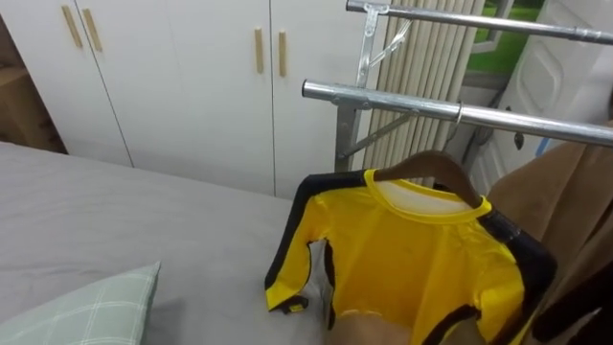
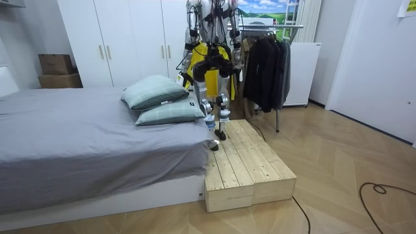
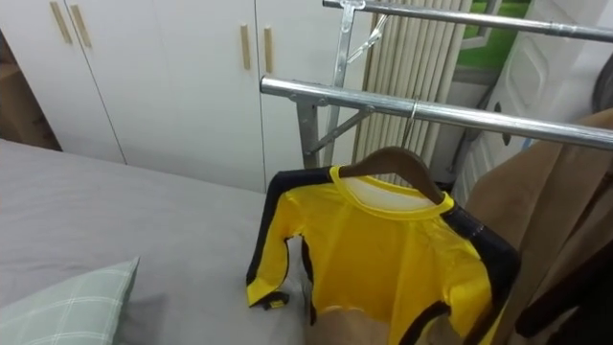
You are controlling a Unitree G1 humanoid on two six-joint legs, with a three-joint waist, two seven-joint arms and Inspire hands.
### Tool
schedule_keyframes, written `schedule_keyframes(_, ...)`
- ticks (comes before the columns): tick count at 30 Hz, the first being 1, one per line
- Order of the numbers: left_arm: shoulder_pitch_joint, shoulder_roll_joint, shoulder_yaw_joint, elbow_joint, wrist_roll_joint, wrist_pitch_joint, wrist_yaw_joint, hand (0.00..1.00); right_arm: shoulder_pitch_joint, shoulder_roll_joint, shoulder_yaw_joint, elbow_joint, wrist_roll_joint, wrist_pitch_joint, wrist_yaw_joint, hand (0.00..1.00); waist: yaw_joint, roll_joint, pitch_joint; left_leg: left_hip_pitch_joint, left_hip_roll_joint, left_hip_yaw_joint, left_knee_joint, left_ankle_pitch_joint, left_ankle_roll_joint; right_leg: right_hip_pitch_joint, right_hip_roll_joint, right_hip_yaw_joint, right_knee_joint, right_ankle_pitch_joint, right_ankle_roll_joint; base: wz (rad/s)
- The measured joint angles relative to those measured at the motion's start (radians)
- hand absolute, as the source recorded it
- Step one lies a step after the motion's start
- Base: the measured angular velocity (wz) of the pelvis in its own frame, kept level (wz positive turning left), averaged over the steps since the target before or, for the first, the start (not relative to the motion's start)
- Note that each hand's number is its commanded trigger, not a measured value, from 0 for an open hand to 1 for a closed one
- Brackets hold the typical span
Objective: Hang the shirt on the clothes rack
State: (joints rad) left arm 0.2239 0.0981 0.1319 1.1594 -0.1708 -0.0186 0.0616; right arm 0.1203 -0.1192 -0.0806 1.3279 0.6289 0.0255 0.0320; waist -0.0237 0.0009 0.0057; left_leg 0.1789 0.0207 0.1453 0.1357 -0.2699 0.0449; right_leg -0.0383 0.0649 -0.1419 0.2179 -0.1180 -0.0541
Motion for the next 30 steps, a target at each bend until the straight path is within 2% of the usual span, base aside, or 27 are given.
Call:
schedule_keyframes(4,0.000,0.001,-0.001,0.000,-0.034,0.006,-0.003,0.00,0.000,0.000,-0.001,0.000,0.000,0.001,0.007,0.00,-0.001,0.000,-0.0002,0.003,0.000,0.000,0.002,0.001,-0.002,0.003,0.000,0.000,0.000,-0.004,0.000,0.00)
schedule_keyframes(10,0.001,0.001,-0.001,0.000,-0.035,0.012,-0.003,0.00,0.000,0.000,-0.003,0.002,0.004,0.019,0.015,0.00,-0.001,0.000,-0.0004,0.008,-0.001,0.000,0.011,0.001,-0.002,0.009,-0.003,-0.001,0.003,-0.008,0.000,0.00)
schedule_keyframes(16,0.000,0.000,-0.001,0.003,-0.035,0.011,0.004,0.00,0.000,0.002,-0.005,0.002,0.037,0.020,0.016,0.00,0.000,0.003,-0.0007,0.009,0.000,-0.008,0.016,0.001,-0.002,0.017,-0.006,-0.009,0.004,-0.009,-0.002,0.04)
schedule_keyframes(19,0.000,0.000,0.000,0.005,-0.034,0.011,0.002,0.00,-0.007,0.002,-0.005,0.001,0.023,0.020,0.025,0.00,0.004,0.008,0.0020,0.008,0.001,-0.011,0.013,0.000,-0.004,0.018,-0.007,-0.014,0.004,-0.010,-0.003,0.05)
schedule_keyframes(23,0.002,0.001,0.003,0.006,-0.035,0.010,-0.007,0.00,-0.025,0.000,-0.003,0.000,-0.012,0.019,0.037,0.00,0.005,0.010,0.0017,0.003,0.003,-0.016,0.014,-0.001,-0.006,0.016,-0.008,-0.027,0.004,-0.008,-0.008,0.01)
schedule_keyframes(27,0.001,0.002,-0.017,0.004,-0.035,0.010,-0.014,0.00,-0.059,-0.010,0.022,0.000,-0.086,0.019,0.052,0.00,0.009,0.026,-0.0099,-0.044,0.003,-0.031,0.036,0.002,-0.011,-0.012,-0.014,-0.052,0.004,-0.004,-0.013,0.14)
schedule_keyframes(30,-0.004,-0.006,-0.018,0.003,-0.051,0.010,-0.026,0.00,-0.086,-0.010,0.044,0.002,-0.148,0.018,0.058,0.00,0.009,0.038,-0.0072,-0.085,0.003,-0.050,0.067,0.005,-0.016,-0.020,-0.025,-0.093,0.000,-0.005,-0.015,0.46)
